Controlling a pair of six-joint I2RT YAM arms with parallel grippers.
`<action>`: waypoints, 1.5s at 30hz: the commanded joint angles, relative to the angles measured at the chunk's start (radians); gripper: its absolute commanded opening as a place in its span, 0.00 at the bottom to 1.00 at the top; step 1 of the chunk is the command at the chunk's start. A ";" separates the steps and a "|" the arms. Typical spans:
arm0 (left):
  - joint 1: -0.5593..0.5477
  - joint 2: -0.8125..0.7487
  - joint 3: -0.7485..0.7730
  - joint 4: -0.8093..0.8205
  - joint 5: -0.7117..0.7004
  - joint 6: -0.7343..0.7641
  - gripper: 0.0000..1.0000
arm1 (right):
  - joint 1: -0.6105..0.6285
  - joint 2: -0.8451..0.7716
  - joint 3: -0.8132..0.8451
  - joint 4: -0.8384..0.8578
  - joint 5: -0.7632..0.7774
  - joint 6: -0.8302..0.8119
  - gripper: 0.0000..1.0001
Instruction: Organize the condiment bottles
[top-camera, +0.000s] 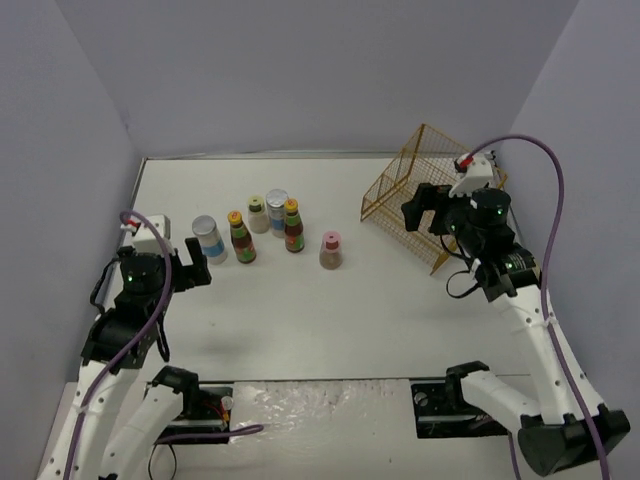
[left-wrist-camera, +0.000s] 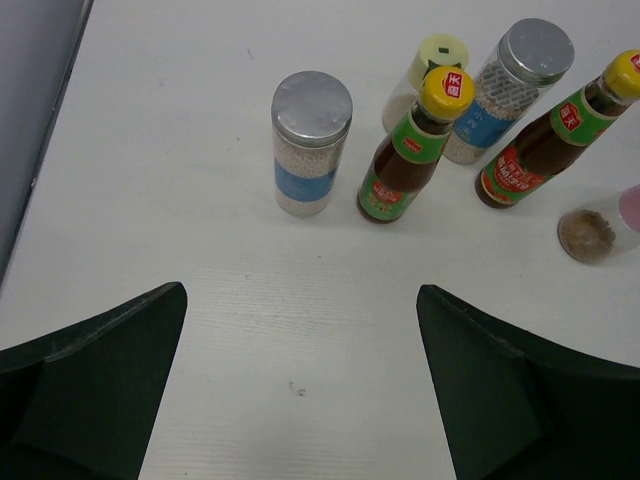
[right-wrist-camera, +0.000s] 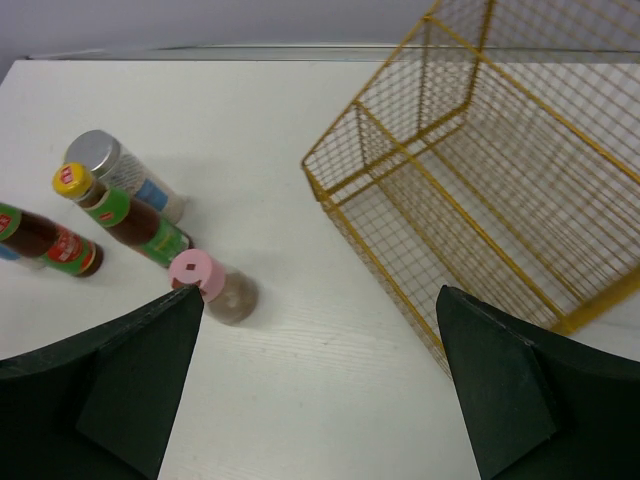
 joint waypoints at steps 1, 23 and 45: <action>-0.003 0.102 0.098 0.157 0.040 -0.013 0.97 | 0.140 0.101 0.022 0.283 0.023 -0.017 1.00; 0.047 0.216 0.071 0.245 -0.008 0.018 0.97 | 0.550 0.767 0.209 0.789 0.087 -0.140 0.99; 0.023 0.208 0.067 0.247 -0.017 0.030 0.97 | 0.574 0.978 0.281 0.872 0.194 -0.132 0.65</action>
